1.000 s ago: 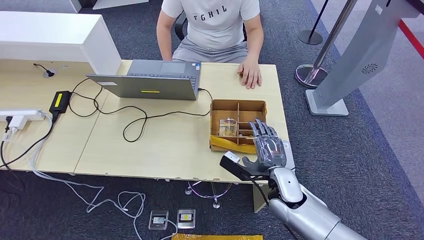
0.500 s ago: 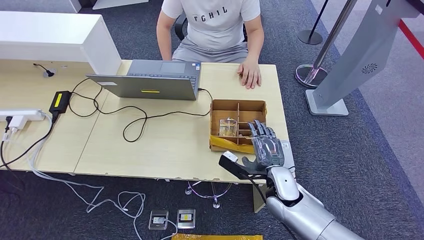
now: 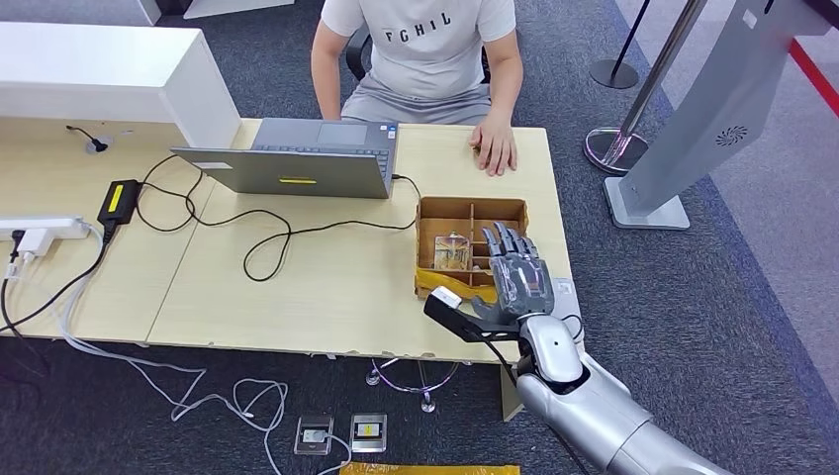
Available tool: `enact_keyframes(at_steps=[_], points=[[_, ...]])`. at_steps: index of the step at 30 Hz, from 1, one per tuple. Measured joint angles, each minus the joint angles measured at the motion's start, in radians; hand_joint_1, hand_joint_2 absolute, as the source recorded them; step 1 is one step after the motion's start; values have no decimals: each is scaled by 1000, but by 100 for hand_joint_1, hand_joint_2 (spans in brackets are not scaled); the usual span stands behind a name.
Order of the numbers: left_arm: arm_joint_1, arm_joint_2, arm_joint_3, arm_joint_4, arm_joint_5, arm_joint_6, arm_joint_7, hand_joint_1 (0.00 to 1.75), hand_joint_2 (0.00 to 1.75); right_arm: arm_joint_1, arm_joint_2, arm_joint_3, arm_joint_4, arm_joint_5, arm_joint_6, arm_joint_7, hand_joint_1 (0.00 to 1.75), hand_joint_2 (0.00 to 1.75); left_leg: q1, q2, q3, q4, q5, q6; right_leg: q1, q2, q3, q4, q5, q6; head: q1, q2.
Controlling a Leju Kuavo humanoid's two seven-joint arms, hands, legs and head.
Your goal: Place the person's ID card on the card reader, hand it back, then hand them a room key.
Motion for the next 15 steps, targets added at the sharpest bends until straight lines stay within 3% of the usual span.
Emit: enact_keyframes(at_steps=[15], points=[[0, 0, 0, 0, 2, 4, 9, 0, 0, -12, 29, -14, 59, 0, 0, 7, 0, 175, 0, 0, 0, 0, 0, 0, 0, 0, 0, 0, 0, 0, 0, 0]])
